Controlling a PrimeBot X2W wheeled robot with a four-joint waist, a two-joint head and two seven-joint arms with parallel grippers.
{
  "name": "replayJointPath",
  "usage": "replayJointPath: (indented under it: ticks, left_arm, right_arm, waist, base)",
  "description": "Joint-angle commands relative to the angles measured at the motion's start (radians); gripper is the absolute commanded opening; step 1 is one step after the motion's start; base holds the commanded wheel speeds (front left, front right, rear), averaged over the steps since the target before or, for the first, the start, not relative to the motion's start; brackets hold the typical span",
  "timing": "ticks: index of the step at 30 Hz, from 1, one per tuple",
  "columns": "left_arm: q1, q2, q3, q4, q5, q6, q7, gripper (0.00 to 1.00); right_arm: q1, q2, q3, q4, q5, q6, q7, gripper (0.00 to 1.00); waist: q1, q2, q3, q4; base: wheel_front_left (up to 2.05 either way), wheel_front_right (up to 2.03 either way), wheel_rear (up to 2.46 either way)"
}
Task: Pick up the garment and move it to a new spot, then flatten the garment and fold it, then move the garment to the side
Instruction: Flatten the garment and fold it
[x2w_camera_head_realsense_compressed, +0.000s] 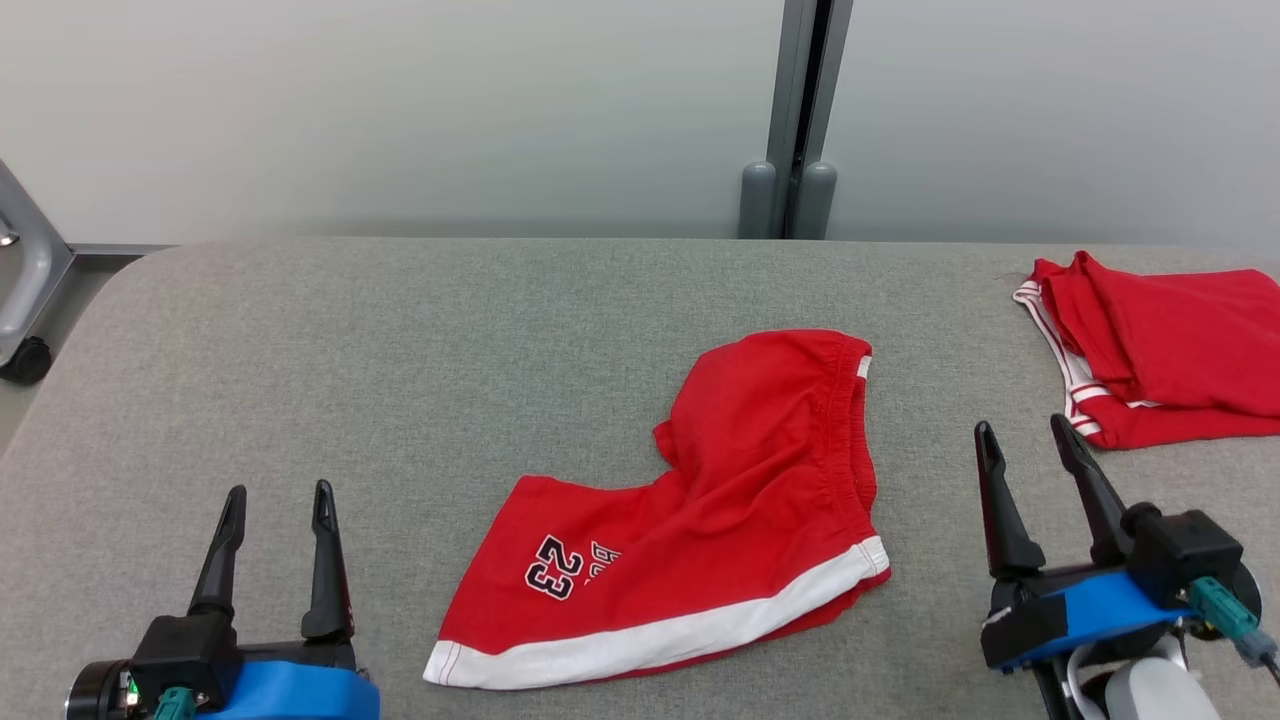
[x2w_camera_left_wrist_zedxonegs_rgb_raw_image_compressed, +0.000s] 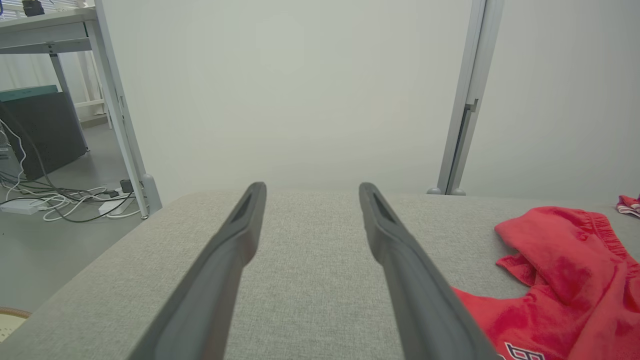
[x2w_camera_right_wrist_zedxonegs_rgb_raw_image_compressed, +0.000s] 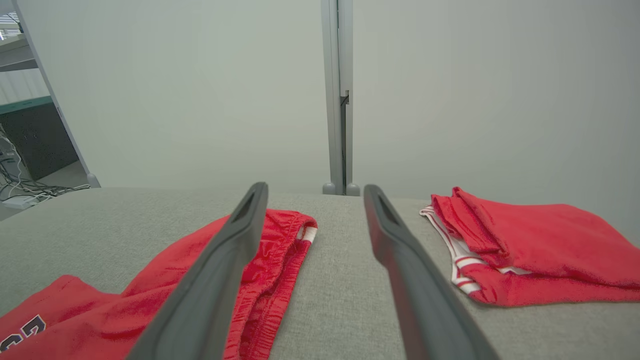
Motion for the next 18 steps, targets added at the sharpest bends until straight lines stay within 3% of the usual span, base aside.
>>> replayJointPath:
  ticks: [1,18]
  left_arm:
    - [0.010,0.002,0.005,0.004,0.009,-0.004,-0.002,1.00]
    - [0.006,0.012,-0.008,0.034,0.010,-0.008,-0.002,1.00]
  right_arm:
    - [0.049,0.012,-0.010,-0.017,-0.010,0.000,-0.003,1.00]
    - [0.091,0.034,-0.003,0.002,-0.016,0.000,-0.003,1.00]
  waist:
    - [0.0001,0.0000,-0.002,0.001]
    - [0.0001,0.0000,-0.005,0.006]
  base:
    - [0.00,0.00,0.00]
    - [0.00,0.00,0.00]
